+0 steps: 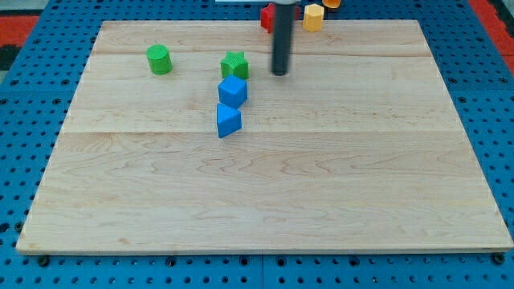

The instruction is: Move the blue cube to the top left of the blue triangle

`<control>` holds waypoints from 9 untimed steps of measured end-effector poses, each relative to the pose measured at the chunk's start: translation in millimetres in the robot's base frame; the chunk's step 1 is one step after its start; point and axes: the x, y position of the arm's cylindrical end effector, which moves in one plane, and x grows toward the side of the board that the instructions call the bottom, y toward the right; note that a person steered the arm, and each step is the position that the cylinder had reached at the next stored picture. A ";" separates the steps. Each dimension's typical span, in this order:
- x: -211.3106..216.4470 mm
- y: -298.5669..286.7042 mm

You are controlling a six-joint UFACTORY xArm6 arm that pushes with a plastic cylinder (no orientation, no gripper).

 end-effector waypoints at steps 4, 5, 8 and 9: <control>34.2 -12.1; 103.3 -39.1; 51.8 -34.4; 48.0 27.1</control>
